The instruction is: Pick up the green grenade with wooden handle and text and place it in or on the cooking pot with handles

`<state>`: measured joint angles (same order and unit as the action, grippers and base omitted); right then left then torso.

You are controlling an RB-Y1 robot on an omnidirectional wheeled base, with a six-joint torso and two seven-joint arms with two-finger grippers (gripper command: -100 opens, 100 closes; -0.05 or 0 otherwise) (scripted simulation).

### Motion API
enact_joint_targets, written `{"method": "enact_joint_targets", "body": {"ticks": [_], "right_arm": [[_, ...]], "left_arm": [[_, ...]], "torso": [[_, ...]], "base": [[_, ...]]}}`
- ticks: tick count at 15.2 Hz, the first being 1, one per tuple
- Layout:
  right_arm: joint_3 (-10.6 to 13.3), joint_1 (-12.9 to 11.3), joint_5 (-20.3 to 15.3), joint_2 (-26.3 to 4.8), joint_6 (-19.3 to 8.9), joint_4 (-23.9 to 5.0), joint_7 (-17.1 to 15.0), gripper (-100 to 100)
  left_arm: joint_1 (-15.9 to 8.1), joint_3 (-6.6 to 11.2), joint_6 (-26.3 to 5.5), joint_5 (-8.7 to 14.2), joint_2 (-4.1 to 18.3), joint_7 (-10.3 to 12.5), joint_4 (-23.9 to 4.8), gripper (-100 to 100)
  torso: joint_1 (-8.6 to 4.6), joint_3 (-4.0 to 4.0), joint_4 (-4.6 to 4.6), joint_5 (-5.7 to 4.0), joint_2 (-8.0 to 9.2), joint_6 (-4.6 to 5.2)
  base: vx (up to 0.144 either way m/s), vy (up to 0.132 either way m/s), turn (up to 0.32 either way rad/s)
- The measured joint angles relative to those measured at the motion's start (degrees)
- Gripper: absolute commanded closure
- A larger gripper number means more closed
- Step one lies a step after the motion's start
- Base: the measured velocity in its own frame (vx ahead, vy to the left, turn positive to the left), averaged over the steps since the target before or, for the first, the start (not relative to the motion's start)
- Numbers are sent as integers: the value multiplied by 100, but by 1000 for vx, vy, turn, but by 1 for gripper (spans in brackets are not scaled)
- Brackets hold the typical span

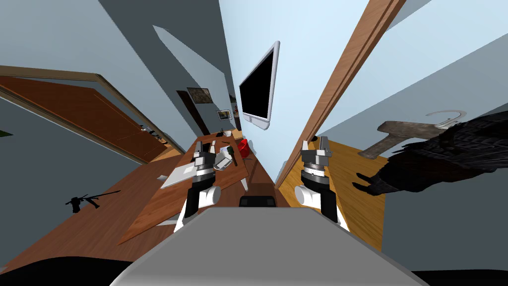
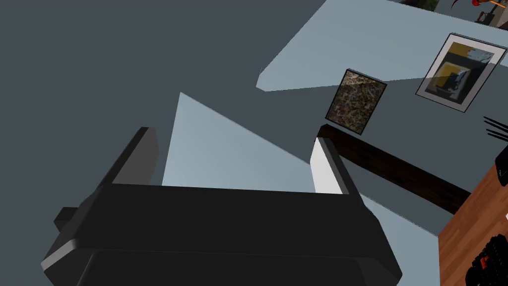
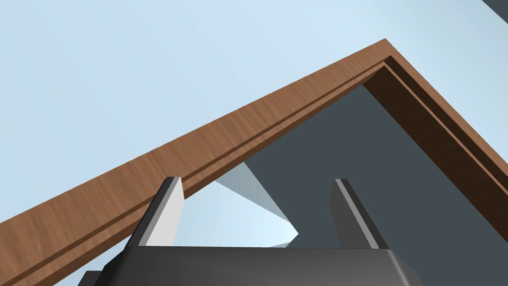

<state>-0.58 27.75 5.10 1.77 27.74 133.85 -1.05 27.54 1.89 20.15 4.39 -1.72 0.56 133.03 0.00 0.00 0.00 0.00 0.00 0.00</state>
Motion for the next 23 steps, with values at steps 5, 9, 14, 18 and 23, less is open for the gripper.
{"method": "enact_joint_targets", "body": {"ticks": [5, 9, 14, 18, 23], "right_arm": [[0, 0, 0, 0, 0, 0, 0, 0], [0, 0, 0, 0, 0, 0, 0, 0], [0, 0, 0, 0, 0, 0, 0, 0], [0, 0, 0, 0, 0, 0, 0, 0], [0, 0, 0, 0, 0, 0, 0, 0]], "left_arm": [[-85, 2, 60, 146, 487, 156, -217, -100], [-249, 30, 227, 457, 858, 498, -685, -100], [-434, 74, 409, 841, 1063, 939, -1215, -100], [-612, 70, 544, 1086, 1111, 1214, -1652, -100], [-829, 113, 758, 1515, 1189, 1700, -2266, -100]], "torso": [[-2, -2, -1, 0, -3, 1], [-7, -5, -2, -1, -8, 1], [-9, -4, -2, -2, -7, 1], [-8, -5, -2, -1, -8, 1], [-8, -5, -2, -1, -8, 1]], "base": [[6, -11, -27], [13, -21, -48], [12, -24, -41], [12, -22, -49], [14, -20, -44]]}}
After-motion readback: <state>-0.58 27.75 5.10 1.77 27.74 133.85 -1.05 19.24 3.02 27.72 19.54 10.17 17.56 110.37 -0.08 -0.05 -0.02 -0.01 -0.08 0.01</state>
